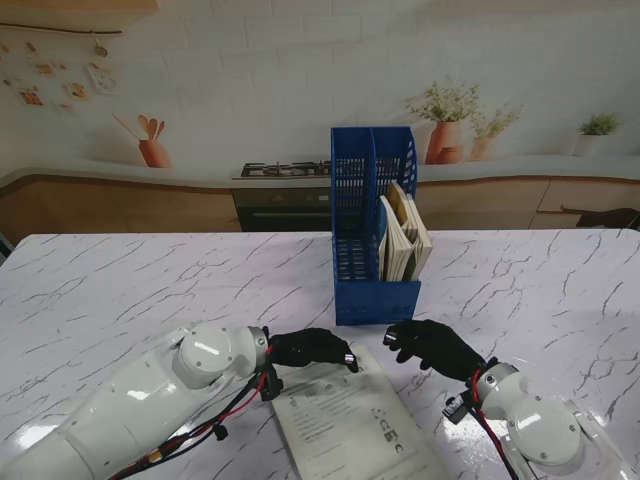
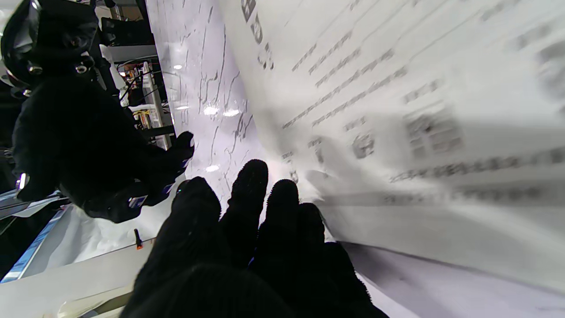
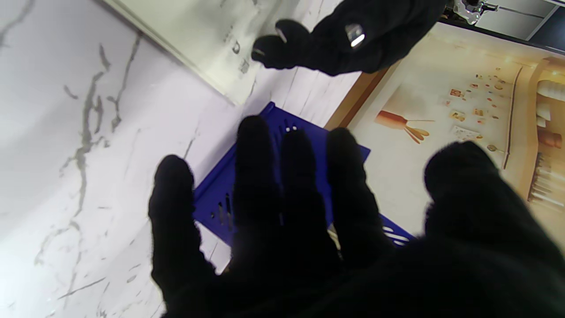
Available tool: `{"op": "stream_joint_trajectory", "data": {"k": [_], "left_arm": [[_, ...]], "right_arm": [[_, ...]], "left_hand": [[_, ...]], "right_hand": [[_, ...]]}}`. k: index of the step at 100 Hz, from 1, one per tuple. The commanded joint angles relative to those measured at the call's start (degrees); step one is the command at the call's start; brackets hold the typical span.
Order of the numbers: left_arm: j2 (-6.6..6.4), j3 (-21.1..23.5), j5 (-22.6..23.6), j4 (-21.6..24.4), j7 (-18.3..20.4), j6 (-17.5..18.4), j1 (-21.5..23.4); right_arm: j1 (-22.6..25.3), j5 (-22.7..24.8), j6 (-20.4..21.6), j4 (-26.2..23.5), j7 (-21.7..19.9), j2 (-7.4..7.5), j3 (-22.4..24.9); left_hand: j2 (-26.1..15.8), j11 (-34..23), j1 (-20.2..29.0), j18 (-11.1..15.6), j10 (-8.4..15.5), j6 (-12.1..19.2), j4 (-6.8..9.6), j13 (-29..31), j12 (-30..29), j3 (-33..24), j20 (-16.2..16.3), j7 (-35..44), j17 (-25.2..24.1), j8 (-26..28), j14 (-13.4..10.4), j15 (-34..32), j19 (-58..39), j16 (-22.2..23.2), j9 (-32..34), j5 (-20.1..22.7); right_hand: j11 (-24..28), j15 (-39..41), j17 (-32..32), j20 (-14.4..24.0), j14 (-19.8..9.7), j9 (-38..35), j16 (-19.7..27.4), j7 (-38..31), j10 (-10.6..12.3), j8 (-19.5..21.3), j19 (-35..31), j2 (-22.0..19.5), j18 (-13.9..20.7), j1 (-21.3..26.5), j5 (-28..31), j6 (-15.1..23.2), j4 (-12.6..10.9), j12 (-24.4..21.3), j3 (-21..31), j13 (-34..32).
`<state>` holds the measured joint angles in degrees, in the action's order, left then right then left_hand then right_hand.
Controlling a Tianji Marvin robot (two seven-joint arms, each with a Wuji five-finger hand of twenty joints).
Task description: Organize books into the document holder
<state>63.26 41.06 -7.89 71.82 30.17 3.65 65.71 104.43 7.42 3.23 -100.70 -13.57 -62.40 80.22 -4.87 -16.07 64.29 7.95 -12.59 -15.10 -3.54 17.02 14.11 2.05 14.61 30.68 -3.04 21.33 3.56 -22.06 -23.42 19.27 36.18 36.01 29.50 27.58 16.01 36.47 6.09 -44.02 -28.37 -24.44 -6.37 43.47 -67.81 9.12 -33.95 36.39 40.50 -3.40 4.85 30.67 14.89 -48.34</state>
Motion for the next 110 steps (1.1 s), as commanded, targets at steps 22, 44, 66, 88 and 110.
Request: {"op": "stream_joint_trajectory", "data": {"k": [22,44,66,88,110], "left_arm": [[1.18,3.5,1.6,5.62,-4.3,1.16,2.56],[-1.9,15.91,11.6,21.33,-5.92,-7.44,15.84],[-3.55,25.06,20.08,31.17,-4.85,-16.91,27.78],[-4.94,25.47,21.64,31.25,0.23,-20.52,28.52],[-4.88,19.49,18.02,24.47,1.9,-18.49,21.41]], "right_arm": [[0.15,0.0,-0.56,0.18,-0.59,-0.07,-0.02],[0.19,-0.23,-0.55,0.23,-0.77,-0.05,-0.05],[-0.2,-0.25,-1.1,0.61,-1.43,0.08,-0.34],[-0.76,-0.13,-1.42,0.98,-2.08,0.22,-0.64],[-0.54,0.0,-2.93,0.74,-3.39,0.46,0.13]], "left_hand": [[-3.29,-0.88,-0.48,-10.72,0.08,1.1,0.08,0.55,0.63,0.27,0.8,-0.26,1.21,0.76,11.04,1.8,-5.21,0.22,-2.51,-2.47],[-3.33,-4.16,-4.75,-17.51,-1.8,1.3,1.35,8.99,4.04,-0.5,10.97,3.08,-0.81,3.12,15.66,-3.09,-27.44,6.12,3.62,0.06],[-2.95,-6.35,-6.53,-25.33,-4.73,-0.61,1.76,18.08,5.02,-0.8,16.9,5.91,5.8,3.56,20.15,-9.92,-39.2,8.99,11.23,6.17],[-3.44,-9.2,-5.3,-29.15,-6.65,-1.59,1.49,26.59,4.76,-0.9,22.72,12.03,13.16,4.08,23.08,-16.98,-47.89,8.89,20.64,13.0],[-4.32,-6.23,-3.19,-26.01,-7.46,-3.16,0.83,22.86,2.87,-0.33,21.53,7.65,10.98,0.8,21.87,-14.16,-44.23,4.68,17.6,11.81]], "right_hand": [[-0.55,-1.29,-0.6,-0.38,0.16,1.07,1.24,1.02,0.15,-0.37,0.38,-1.8,3.16,0.72,-2.04,1.07,-1.82,-0.5,-1.86,0.73],[-1.25,-3.1,-0.78,-0.62,0.06,0.34,2.14,1.11,0.33,-0.53,0.88,-1.68,2.78,0.73,-1.76,1.26,-1.81,-1.05,-2.35,-0.14],[-4.99,-8.52,-0.53,-2.2,0.6,-2.99,5.62,0.97,0.07,-1.04,1.72,-1.37,2.62,0.99,-0.58,1.16,-1.7,-4.48,-2.83,-2.44],[-6.51,-10.57,-1.28,-3.31,0.39,-2.92,7.02,1.12,0.13,-1.3,2.29,-1.44,2.9,1.05,-0.83,1.02,-1.67,-5.98,-2.89,-1.68],[-10.56,-13.32,-1.86,-5.61,1.74,-4.83,9.96,2.2,-3.1,-3.11,3.25,-1.58,3.35,1.35,1.36,-2.65,-1.61,-11.0,-3.25,-1.53]]}}
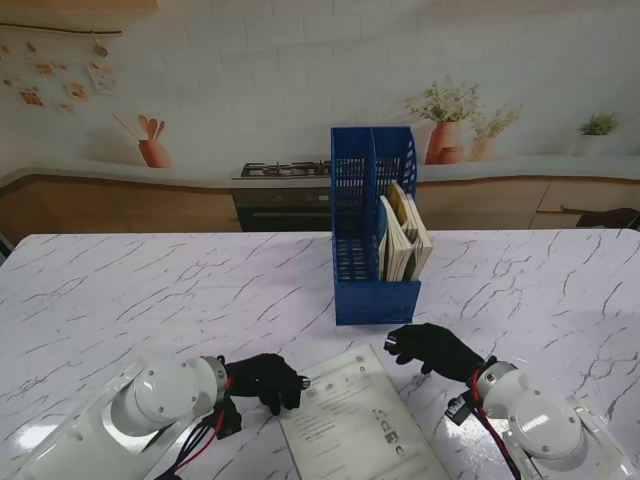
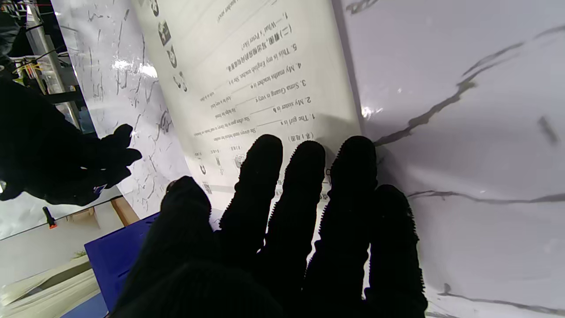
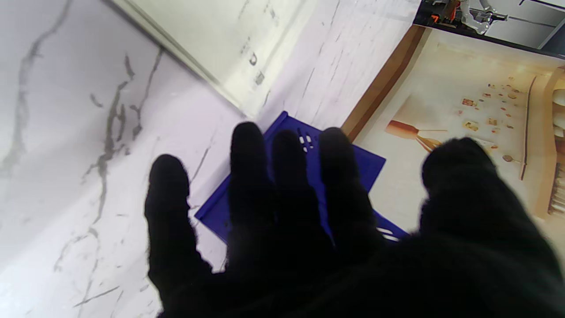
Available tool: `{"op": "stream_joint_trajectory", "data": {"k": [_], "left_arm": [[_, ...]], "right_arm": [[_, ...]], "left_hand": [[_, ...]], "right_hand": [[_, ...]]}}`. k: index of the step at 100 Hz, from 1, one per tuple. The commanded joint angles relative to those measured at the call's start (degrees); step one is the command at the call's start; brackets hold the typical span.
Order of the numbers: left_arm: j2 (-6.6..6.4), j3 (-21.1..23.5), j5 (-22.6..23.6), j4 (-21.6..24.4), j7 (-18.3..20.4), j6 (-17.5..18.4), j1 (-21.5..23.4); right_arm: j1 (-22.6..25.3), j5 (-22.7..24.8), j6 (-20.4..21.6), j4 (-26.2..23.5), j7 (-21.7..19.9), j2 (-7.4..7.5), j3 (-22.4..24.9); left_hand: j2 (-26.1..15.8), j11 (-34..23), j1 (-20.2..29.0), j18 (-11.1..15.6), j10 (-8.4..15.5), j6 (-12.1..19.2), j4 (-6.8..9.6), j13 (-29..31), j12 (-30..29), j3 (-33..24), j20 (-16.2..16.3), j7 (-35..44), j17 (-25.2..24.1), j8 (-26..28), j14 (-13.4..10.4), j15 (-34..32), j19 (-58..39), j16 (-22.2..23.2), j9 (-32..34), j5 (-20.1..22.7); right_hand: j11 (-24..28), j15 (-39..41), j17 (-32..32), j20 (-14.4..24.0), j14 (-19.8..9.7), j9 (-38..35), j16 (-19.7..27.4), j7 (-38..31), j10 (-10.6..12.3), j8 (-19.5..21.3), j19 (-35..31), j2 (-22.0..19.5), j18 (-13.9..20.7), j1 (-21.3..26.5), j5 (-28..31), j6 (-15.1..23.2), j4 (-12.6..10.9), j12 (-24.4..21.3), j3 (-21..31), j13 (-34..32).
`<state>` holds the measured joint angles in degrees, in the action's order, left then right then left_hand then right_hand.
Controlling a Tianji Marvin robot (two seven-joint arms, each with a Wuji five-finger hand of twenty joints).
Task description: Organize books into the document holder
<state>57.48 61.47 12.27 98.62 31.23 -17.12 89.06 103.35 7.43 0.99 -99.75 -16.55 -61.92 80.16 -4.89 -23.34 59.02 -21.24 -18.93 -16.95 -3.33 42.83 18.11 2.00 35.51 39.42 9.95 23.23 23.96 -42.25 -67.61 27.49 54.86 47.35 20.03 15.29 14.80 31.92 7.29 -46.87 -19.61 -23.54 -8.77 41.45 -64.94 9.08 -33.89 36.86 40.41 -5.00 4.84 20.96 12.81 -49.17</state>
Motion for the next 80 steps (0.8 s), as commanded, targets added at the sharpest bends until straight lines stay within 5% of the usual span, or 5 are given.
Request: {"op": "stream_joint_trajectory", "data": {"k": [1,36,44,65,80], "left_arm": [[0.93,-1.17,-2.45,-2.63,0.87,2.37,-2.24],[3.28,-6.95,-8.69,-10.0,-3.26,5.88,-8.84],[3.76,-6.6,-9.58,-9.94,-4.73,6.37,-8.39],[3.85,-2.4,-8.17,-4.6,-7.6,4.79,-2.76],[3.38,-1.35,-8.13,-3.66,-6.17,3.08,-1.52]], "right_arm": [[0.55,0.0,-0.74,-0.2,-0.53,0.0,0.23],[0.96,-0.05,-0.73,0.2,-5.47,1.1,1.05],[1.12,-0.38,-0.5,0.35,-6.89,1.41,0.97],[1.17,-1.56,-0.48,1.11,-8.68,1.75,0.13],[0.46,-2.57,-1.6,2.17,-11.66,2.33,-0.97]], "left_hand": [[-4.36,1.12,2.08,3.3,-1.11,-1.33,0.61,-3.15,-1.16,-0.27,0.58,-1.25,-2.18,-1.17,1.38,6.12,0.08,-3.62,-1.27,0.37],[-4.46,2.74,2.09,5.07,-1.39,-2.09,0.54,-7.35,-1.68,0.03,-1.22,-5.15,-4.96,-2.91,0.6,8.46,3.19,-4.94,-5.97,-2.1],[-4.31,2.54,1.56,5.08,-0.61,-1.26,0.67,-8.38,-1.47,0.02,-1.64,-5.79,-5.59,-3.04,0.28,8.5,3.83,-4.84,-7.64,-3.69],[-2.87,0.28,-1.05,-1.0,-0.12,1.54,1.42,-5.53,-0.36,-0.57,0.27,-4.9,-0.79,-1.41,2.26,6.75,-0.67,-2.14,-7.03,-7.04],[-2.8,-0.01,-1.57,-2.41,-1.87,-0.45,1.56,-1.95,-0.29,-0.75,2.1,-5.0,4.25,-1.42,3.23,4.59,-4.04,-1.5,-5.52,-6.03]], "right_hand": [[-1.39,-1.14,-0.54,-1.33,0.6,-2.27,1.53,1.34,-0.8,-1.28,0.49,-1.56,3.32,0.92,1.7,-1.21,-1.6,-1.87,-1.23,-0.82],[-1.62,-0.63,1.75,-3.1,2.95,-5.06,3.35,0.59,-3.3,-2.25,-0.6,-4.19,3.75,2.08,5.14,-3.25,-1.34,-5.09,-1.86,-2.86],[-0.49,0.31,2.23,-6.07,3.7,-5.19,4.94,-0.01,-3.84,-3.26,-2.16,-6.46,3.25,6.6,5.35,-3.54,-1.7,-7.73,-10.0,-3.07],[-1.11,0.15,4.94,-7.94,6.5,-6.61,6.57,0.28,-6.68,-4.13,-2.76,-7.77,3.26,8.3,7.19,-6.04,-1.54,-8.7,-12.84,-4.81],[-4.05,-1.55,3.3,-10.86,7.5,-5.71,9.28,1.86,-8.24,-5.8,0.18,-9.77,8.88,10.29,6.97,-8.44,-1.36,-10.35,-13.9,-2.86]]}}
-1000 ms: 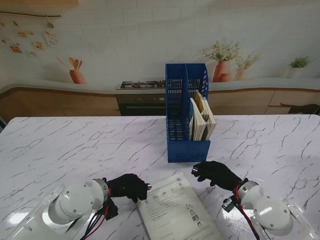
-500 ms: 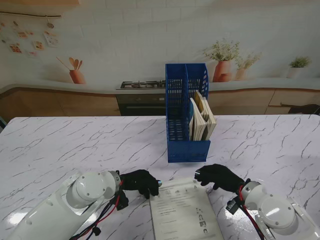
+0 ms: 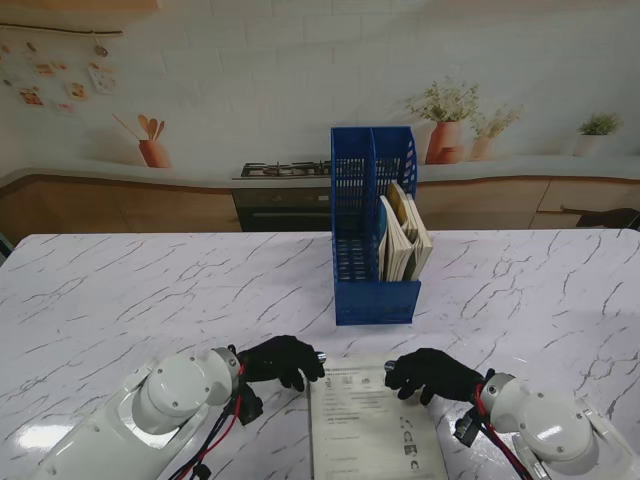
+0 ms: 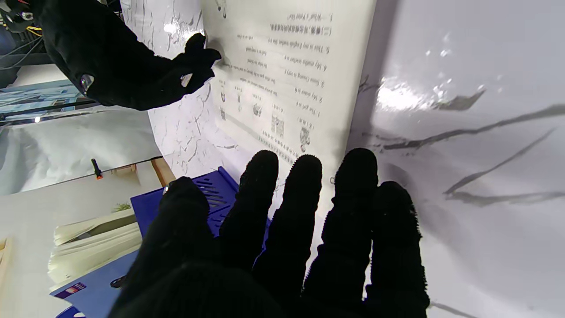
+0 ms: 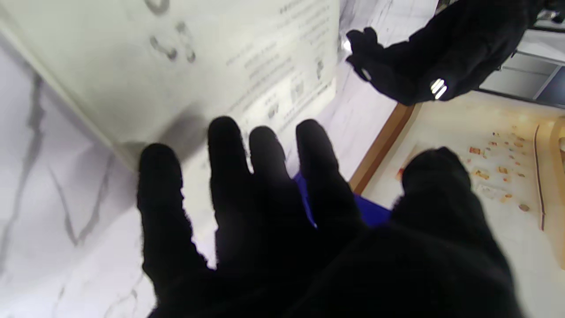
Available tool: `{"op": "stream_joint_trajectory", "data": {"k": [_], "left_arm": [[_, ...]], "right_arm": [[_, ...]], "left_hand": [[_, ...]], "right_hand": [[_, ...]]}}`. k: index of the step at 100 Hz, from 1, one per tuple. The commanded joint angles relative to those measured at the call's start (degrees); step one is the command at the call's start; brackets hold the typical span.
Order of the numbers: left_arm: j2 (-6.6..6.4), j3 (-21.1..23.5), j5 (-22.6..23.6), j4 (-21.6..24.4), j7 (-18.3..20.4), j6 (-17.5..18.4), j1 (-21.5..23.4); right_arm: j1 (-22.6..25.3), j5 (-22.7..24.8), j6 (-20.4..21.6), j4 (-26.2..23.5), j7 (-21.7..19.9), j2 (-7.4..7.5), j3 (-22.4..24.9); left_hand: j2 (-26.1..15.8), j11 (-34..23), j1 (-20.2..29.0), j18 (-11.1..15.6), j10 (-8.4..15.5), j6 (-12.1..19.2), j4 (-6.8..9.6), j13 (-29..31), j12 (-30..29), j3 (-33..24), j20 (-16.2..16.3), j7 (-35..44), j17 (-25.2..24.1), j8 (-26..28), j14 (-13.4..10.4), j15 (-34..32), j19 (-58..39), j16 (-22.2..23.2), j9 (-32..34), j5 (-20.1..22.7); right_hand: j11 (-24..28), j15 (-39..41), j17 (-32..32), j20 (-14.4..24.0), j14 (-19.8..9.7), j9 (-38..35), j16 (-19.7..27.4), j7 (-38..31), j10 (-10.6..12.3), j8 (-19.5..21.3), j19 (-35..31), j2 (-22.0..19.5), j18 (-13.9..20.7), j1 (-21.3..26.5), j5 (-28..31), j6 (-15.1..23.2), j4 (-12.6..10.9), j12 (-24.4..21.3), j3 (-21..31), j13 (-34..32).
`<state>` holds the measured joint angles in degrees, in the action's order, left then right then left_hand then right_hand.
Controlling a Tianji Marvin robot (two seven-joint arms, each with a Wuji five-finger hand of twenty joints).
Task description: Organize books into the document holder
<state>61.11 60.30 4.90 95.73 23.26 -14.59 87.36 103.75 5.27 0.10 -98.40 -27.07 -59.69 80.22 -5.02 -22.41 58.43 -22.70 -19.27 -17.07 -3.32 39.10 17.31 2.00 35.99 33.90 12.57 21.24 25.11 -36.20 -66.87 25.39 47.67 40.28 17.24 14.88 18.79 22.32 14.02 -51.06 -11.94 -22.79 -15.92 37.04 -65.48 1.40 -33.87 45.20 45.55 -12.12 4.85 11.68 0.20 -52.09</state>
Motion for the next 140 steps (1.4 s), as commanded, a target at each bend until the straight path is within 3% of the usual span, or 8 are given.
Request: {"op": "stream_joint_trajectory", "data": {"k": [1,27,50,100,106,117,132,140], "left_arm": [[-0.25,-0.2,-0.92,-0.87,1.94,0.47,0.13],[0.26,-2.55,-5.63,-4.67,3.29,-1.41,-2.62],[1.76,-5.09,-9.06,-9.26,1.35,0.24,-5.97],[4.29,-7.98,-12.95,-15.52,-2.43,5.63,-11.26],[4.31,-6.91,-12.59,-14.18,-3.67,6.03,-10.02],[4.0,-4.32,-12.19,-10.71,-4.6,5.89,-7.44],[4.2,-0.81,-12.64,-6.33,-7.54,5.22,-3.88],[4.14,0.52,-10.53,-4.66,-9.02,4.04,-2.6]], "right_arm": [[-0.01,-0.35,-0.72,0.92,-1.16,0.11,-1.14],[-3.09,2.45,-2.21,2.62,-5.36,1.29,-3.59],[-6.62,5.84,-1.3,5.59,-5.26,1.55,-6.74],[-9.47,10.19,0.0,9.83,3.41,-0.17,-7.55],[-8.81,9.82,0.53,9.08,3.83,-0.28,-6.9],[-5.92,9.02,1.25,5.79,5.9,-0.73,-4.99],[-2.37,10.1,-0.23,0.58,8.54,-1.23,-2.07],[-1.1,11.36,-4.18,-1.81,10.64,-1.73,-0.86]], "left_hand": [[-2.66,-0.87,-0.94,-0.96,-1.72,-0.51,1.56,1.8,0.49,-0.78,1.67,0.47,1.74,0.54,2.12,-1.49,-4.82,0.57,1.58,1.08],[-2.44,0.17,-0.19,-2.04,-5.51,-5.08,1.45,1.05,0.1,-0.92,2.02,-2.29,2.79,-1.19,3.88,-1.29,-4.21,-0.84,-0.41,1.0],[-2.13,0.69,0.55,-1.89,-6.35,-6.29,1.33,-0.85,-0.09,-0.87,1.17,-3.84,1.71,-2.13,4.09,-0.23,-1.82,-1.7,-2.06,0.68],[-1.78,0.72,0.65,-1.17,-4.55,-5.0,1.25,-2.51,-0.11,-0.68,0.52,-5.04,-0.27,-2.77,3.22,0.65,-0.6,-2.13,-3.53,-0.22],[-1.6,0.46,0.21,-1.54,-3.07,-3.04,1.35,-2.14,0.01,-0.65,0.85,-4.53,-0.57,-2.45,3.18,0.17,-1.2,-1.93,-3.38,-1.03],[-0.34,-0.08,-1.25,-2.04,-1.54,-0.1,1.93,-1.37,0.22,-0.71,1.21,-4.04,-0.7,-1.98,2.42,-0.39,-1.76,-1.55,-2.15,-2.17],[2.98,-0.94,-2.58,-2.68,-0.99,0.19,2.89,-0.42,0.7,-1.65,1.82,-3.82,0.26,-1.27,1.49,-1.02,-2.77,-0.37,-1.68,-2.82],[6.19,-0.85,-2.56,-2.05,-0.46,0.43,3.08,-0.93,0.92,-2.01,1.88,-4.43,2.1,-1.15,0.14,-0.36,-3.06,-0.03,-3.4,-4.3]], "right_hand": [[-1.72,-1.56,-1.09,-1.6,0.77,-1.39,1.9,1.29,-1.15,-1.58,1.14,-2.33,10.2,2.28,1.77,-1.49,-1.33,-1.27,-1.28,0.33],[-8.71,-7.72,-6.63,-5.32,-0.72,2.95,4.87,5.01,-1.62,-3.47,7.21,-6.17,18.37,4.35,-2.36,-3.6,-0.9,-4.33,-1.82,6.22],[-12.03,-9.1,-8.34,-6.24,-1.5,4.14,5.43,5.87,-1.57,-3.6,8.77,-6.99,20.13,5.17,-4.09,-3.87,-0.82,-5.92,-2.03,8.74],[-14.0,-9.37,-10.1,-6.81,-3.19,4.78,5.51,6.17,0.31,-3.16,9.57,-5.19,21.77,3.67,-5.3,-2.28,-0.74,-6.82,-2.87,10.56],[-11.47,-8.6,-10.27,-6.41,-4.33,5.82,5.07,5.23,2.74,-2.08,8.49,-3.75,20.24,1.97,-5.74,-0.03,-1.1,-5.4,-2.22,11.1],[-2.79,-2.53,-7.59,-4.13,-5.89,5.17,1.67,1.82,6.31,0.12,3.68,-1.12,11.63,0.43,-3.99,4.65,-1.55,-1.1,-1.48,8.29],[0.8,2.66,-4.69,-1.25,-5.27,3.01,-3.95,0.8,7.06,0.97,-1.65,1.37,7.86,-1.31,-4.1,6.22,-1.94,2.32,-1.26,3.71],[1.0,3.04,-1.32,0.22,-3.49,2.89,-4.99,1.36,5.11,0.76,-4.34,3.8,7.99,-2.29,-4.71,4.23,-2.13,3.16,-1.25,2.27]]}}
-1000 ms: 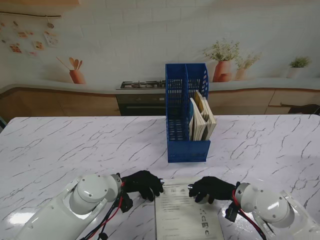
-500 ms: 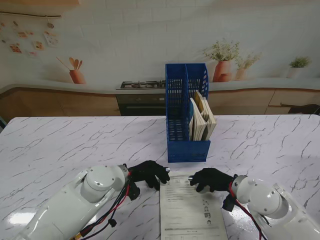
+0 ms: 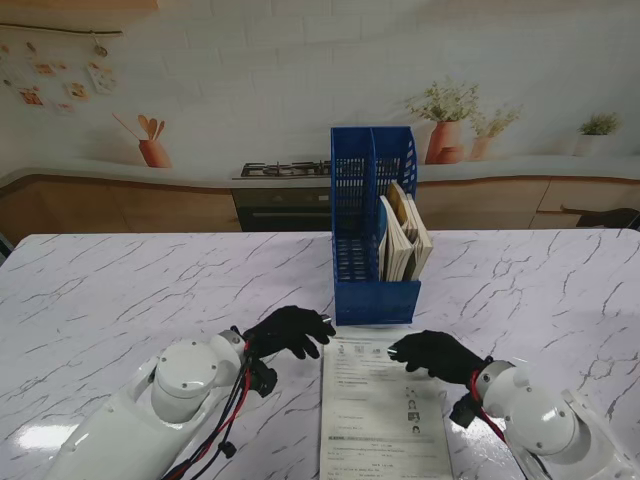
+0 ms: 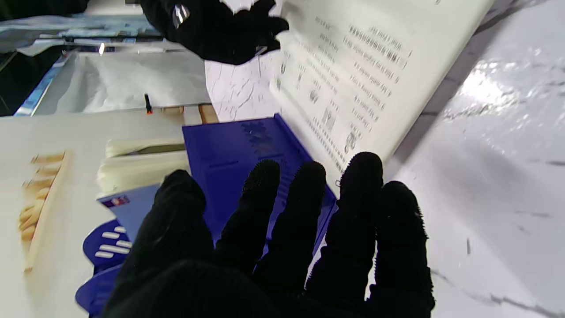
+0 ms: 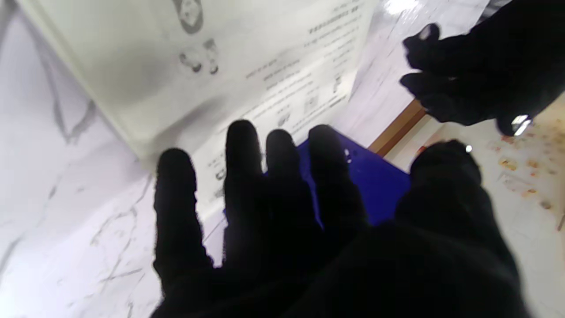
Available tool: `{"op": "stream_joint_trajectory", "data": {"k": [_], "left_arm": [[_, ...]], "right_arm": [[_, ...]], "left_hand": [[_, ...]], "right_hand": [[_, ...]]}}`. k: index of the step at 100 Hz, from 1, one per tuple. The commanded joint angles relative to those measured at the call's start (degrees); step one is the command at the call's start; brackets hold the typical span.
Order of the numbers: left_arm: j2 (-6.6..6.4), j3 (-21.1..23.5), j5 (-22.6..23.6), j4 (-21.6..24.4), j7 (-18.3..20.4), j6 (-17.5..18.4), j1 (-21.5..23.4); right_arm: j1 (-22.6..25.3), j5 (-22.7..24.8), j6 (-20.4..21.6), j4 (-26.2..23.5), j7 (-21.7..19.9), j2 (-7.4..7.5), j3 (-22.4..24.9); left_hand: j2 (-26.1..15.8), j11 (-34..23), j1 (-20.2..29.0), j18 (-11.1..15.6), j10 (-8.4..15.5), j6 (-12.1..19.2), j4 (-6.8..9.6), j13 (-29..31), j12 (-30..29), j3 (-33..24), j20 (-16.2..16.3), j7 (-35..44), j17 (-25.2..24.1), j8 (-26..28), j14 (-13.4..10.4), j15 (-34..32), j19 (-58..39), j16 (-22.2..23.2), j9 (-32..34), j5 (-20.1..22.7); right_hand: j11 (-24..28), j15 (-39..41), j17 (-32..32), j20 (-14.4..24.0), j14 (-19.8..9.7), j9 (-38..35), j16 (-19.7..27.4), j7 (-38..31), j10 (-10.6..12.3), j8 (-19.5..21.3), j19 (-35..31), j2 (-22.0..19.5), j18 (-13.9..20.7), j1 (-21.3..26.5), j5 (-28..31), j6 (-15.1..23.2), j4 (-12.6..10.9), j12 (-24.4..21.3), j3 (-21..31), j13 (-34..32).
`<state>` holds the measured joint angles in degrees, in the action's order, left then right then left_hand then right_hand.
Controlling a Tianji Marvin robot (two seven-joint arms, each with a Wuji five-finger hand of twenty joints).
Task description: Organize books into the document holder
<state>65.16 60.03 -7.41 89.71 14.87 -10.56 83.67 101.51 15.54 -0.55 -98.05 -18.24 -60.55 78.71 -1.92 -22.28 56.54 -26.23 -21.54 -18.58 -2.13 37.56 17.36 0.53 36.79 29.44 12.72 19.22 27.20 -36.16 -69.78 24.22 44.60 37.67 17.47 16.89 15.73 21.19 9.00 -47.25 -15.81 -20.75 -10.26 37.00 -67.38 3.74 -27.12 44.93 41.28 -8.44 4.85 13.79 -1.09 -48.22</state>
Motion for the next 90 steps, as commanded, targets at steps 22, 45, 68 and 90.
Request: {"op": "stream_joint_trajectory", "data": {"k": [22,45,68,90], "left_arm": [[0.68,1.96,3.63,1.5,-3.26,-6.44,1.64],[1.18,0.76,2.42,-0.93,-2.84,-12.96,-0.67],[2.24,-1.07,-1.26,-3.66,-2.87,-17.66,-3.09],[2.62,-2.54,-5.0,-6.7,-0.44,-21.29,-5.18]], "right_arm": [[1.72,6.6,-17.75,-5.01,6.77,-1.91,0.49],[0.28,6.39,-31.38,-6.16,5.6,-1.79,-1.66],[-1.12,2.77,-33.01,-4.28,5.05,-1.94,-2.64],[-1.79,2.44,-31.92,-2.61,4.02,-1.66,-3.76]], "left_hand": [[11.88,-0.54,-2.0,4.71,0.98,-1.29,1.3,-4.83,2.22,-2.15,-0.64,-5.15,5.55,-0.19,-2.43,2.86,1.27,1.88,-10.1,-9.68],[15.02,-0.78,-6.14,5.86,-5.82,-9.38,0.49,-6.3,0.52,-10.68,-3.79,-12.09,9.63,-3.14,0.97,2.58,1.65,0.31,-15.0,-11.95],[16.79,-1.43,-8.34,5.96,-10.56,-14.35,0.21,-5.0,1.19,-17.66,-6.99,-18.76,16.04,-4.79,2.65,1.26,3.14,-0.9,-16.53,-10.58],[17.17,-1.97,-8.67,5.28,-12.66,-17.6,0.2,-4.52,1.51,-20.38,-8.75,-25.25,18.13,-5.42,3.55,0.84,3.69,-0.68,-17.73,-10.47]], "right_hand": [[2.64,1.15,11.78,2.84,4.51,-0.35,2.12,2.89,-7.78,-1.96,-5.68,9.51,3.5,-3.79,0.17,-7.98,-2.42,-0.6,1.13,-5.0],[3.15,0.2,18.32,1.34,9.73,2.55,4.36,5.36,-15.83,-4.1,-5.76,9.19,1.51,-4.56,-0.88,-17.06,-2.19,-0.67,2.4,-6.11],[2.86,-0.87,17.19,-0.15,10.62,5.03,5.0,6.42,-16.98,-5.25,-4.16,8.58,0.86,-4.78,-2.07,-18.49,-2.09,-0.86,3.69,-4.3],[2.57,-0.51,16.4,-0.51,11.07,4.88,4.81,6.27,-16.96,-5.45,-3.96,8.69,0.45,-5.33,-2.02,-18.06,-2.03,-1.11,4.64,-3.77]]}}
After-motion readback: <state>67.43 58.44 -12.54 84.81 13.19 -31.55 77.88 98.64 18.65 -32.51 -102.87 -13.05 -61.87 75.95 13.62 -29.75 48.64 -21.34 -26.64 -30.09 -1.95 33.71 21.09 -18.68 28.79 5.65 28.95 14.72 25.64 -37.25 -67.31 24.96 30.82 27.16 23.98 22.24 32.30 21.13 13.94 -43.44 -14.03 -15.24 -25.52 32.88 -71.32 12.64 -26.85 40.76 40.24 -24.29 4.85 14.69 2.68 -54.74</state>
